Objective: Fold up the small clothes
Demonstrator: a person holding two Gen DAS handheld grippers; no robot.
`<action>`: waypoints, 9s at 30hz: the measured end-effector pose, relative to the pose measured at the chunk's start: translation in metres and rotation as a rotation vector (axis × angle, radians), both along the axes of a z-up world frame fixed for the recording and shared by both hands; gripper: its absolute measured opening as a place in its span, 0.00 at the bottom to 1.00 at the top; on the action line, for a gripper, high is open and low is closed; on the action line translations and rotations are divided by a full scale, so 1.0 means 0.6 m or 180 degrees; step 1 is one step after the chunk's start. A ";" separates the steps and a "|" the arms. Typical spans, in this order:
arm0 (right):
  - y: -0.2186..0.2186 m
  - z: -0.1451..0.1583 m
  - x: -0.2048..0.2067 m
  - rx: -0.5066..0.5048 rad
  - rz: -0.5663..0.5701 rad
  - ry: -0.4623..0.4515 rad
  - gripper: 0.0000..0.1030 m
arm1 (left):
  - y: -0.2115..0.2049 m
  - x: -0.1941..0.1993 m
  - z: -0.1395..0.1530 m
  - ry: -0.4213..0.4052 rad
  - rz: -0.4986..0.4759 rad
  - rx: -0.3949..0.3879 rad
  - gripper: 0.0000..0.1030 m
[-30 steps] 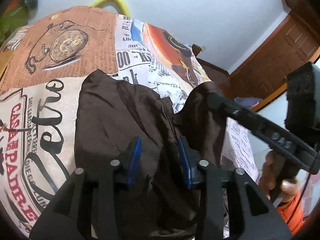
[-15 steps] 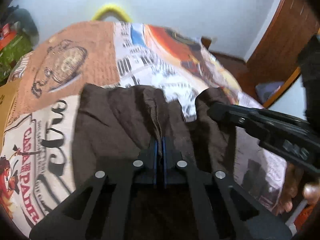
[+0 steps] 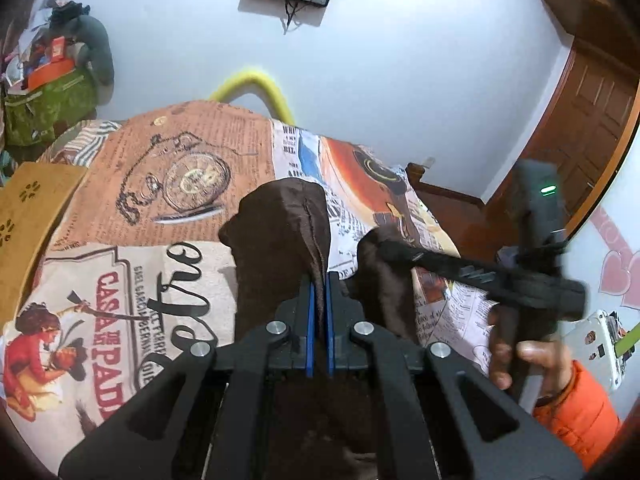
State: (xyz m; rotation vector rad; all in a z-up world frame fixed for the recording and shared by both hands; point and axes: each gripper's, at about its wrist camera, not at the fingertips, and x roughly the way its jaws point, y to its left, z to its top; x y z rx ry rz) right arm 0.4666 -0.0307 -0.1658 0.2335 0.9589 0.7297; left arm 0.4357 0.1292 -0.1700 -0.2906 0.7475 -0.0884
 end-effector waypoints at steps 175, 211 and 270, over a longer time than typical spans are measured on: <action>-0.069 -0.096 -0.174 -0.1238 0.0262 -0.0316 0.53 | -0.042 -0.048 -0.163 0.1010 -0.0482 0.0926 0.71; -0.027 -0.110 -0.049 -0.0449 -0.0089 0.0220 0.70 | -0.014 0.056 -0.164 0.1022 -0.0476 0.0166 0.74; 0.156 0.096 -0.180 -0.0151 0.0603 -0.0576 0.09 | 0.087 -0.134 0.084 -0.0023 -0.0130 0.0814 0.09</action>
